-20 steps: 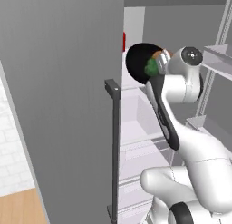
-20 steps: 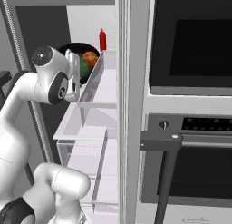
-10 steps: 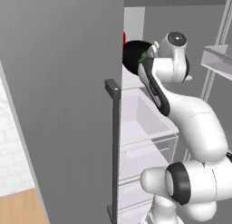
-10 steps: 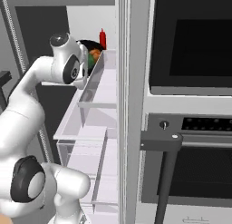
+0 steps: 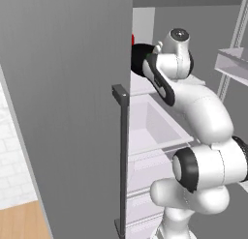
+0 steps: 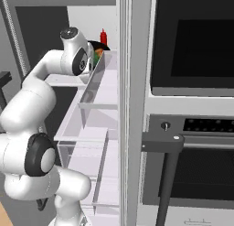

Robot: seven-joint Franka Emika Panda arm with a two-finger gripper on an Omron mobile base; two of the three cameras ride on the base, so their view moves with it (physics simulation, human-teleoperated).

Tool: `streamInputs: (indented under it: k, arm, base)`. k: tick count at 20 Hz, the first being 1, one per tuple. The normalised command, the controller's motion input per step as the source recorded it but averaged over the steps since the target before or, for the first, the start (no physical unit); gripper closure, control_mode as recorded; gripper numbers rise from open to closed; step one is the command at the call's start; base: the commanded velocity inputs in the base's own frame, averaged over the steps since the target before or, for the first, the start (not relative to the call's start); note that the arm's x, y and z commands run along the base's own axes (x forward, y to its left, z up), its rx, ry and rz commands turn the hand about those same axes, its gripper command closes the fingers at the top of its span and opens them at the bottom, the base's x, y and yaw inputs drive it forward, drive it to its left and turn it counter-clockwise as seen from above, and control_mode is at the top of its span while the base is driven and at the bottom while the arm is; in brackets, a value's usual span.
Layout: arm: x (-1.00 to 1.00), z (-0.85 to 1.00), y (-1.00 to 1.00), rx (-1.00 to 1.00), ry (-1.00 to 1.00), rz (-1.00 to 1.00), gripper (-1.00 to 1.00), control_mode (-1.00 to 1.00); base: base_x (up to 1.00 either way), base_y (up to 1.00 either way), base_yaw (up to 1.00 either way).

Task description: Pick the chicken drumstick and broccoli from their plates and place them in the bowl. Then put the bowl in the fridge.

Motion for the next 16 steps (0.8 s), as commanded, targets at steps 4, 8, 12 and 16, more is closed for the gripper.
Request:
streamInputs:
  k: [4,8,12,16]
  arm:
    - [0.42,-0.56,0.00,0.00,-0.01,0.00,1.00,-1.00]
    - [0.17,-0.25,0.00,0.00,-0.01,0.00,-1.00,-1.00]
    - [0.00,0.00,0.00,0.00,-0.21,0.00,-1.00,-1.00]
    - [-0.07,0.01,0.00,0.00,-0.35,0.00,-1.00,-1.00]
  base:
    - [0.00,0.00,0.00]
    - [0.00,0.00,0.00]
    - [0.00,0.00,0.00]
    - [0.00,0.00,0.00]
